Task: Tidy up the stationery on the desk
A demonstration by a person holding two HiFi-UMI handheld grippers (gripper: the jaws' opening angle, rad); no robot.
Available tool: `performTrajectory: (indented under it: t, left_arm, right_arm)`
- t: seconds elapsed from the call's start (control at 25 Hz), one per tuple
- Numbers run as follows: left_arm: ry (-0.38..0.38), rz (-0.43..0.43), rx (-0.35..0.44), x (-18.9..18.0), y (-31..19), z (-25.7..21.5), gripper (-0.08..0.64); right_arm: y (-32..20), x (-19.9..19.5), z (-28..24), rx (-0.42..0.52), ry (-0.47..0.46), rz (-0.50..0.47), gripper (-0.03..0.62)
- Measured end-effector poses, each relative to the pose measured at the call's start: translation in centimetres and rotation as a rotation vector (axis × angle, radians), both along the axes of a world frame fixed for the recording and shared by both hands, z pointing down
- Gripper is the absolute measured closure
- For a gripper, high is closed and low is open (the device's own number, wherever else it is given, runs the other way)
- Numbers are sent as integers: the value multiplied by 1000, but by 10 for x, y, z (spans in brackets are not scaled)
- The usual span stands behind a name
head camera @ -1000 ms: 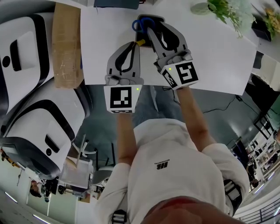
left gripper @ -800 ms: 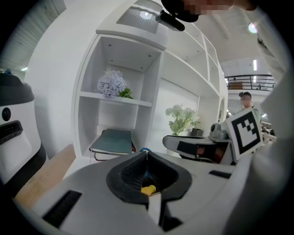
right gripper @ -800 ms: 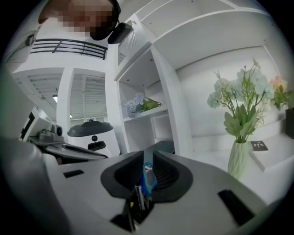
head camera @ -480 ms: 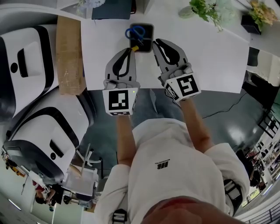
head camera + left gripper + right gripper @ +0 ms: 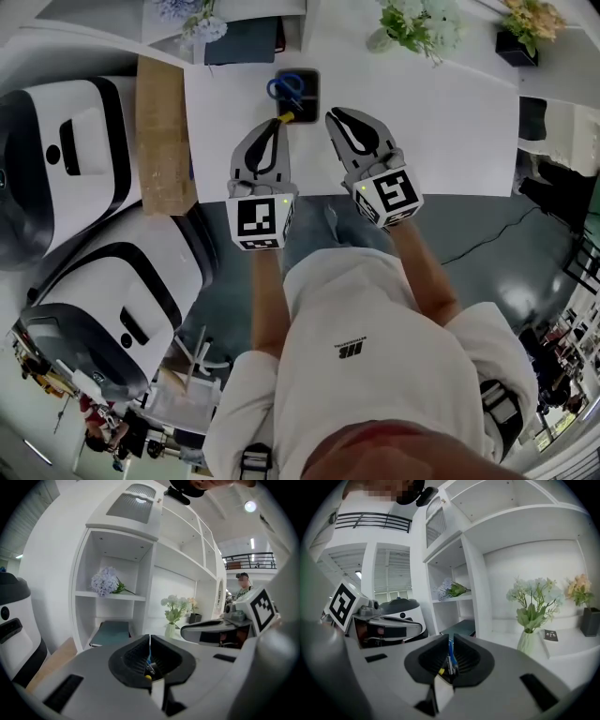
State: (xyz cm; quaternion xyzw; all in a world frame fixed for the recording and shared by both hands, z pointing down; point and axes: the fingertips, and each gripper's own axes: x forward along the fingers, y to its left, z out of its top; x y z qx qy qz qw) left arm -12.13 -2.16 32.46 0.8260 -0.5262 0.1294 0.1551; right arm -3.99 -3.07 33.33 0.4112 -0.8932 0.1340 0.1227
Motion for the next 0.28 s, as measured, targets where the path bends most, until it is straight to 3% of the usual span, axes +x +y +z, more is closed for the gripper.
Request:
performTrajectory:
  t: [0.28]
  left_arm:
    - [18,20,-19,2,14,-9,560]
  right_arm:
    - [16,0,-8,-28,17,3,571]
